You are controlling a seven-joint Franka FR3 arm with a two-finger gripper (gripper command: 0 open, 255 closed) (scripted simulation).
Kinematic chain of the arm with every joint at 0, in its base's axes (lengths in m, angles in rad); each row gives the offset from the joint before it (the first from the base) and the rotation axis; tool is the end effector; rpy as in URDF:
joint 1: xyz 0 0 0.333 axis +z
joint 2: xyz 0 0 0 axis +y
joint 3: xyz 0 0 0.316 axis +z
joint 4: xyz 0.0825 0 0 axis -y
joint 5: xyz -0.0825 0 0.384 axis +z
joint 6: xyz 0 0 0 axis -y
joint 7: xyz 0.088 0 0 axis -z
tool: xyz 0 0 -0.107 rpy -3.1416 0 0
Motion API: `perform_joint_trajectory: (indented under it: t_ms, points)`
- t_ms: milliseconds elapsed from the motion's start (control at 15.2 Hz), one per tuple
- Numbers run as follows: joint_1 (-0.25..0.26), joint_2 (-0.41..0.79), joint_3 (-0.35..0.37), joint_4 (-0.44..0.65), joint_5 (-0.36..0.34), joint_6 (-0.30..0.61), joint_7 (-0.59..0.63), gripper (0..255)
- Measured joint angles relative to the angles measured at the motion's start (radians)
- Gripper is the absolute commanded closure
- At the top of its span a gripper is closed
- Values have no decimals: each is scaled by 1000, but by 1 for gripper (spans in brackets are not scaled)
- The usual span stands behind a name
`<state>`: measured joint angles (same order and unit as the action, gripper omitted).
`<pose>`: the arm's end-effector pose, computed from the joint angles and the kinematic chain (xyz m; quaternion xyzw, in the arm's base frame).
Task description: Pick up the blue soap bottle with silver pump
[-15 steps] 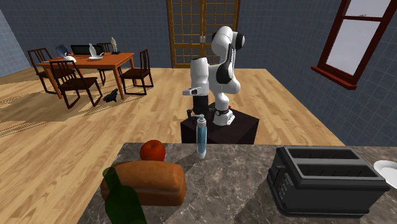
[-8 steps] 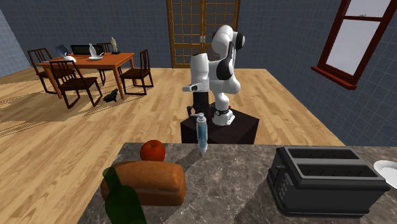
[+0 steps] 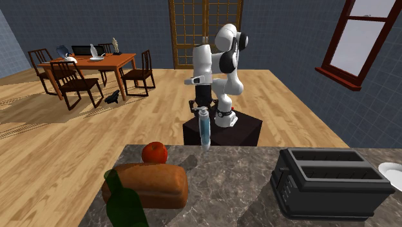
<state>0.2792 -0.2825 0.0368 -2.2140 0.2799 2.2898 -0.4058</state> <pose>0.4727 0.1625 0.5324 -0.9374 -0.2774 -0.1818 0.1065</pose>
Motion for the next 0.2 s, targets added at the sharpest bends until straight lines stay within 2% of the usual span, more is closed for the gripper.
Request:
perform_joint_trajectory:
  t_ms: [198]
  points:
    - [-2,-4,1,35,-8,-38,13,255]
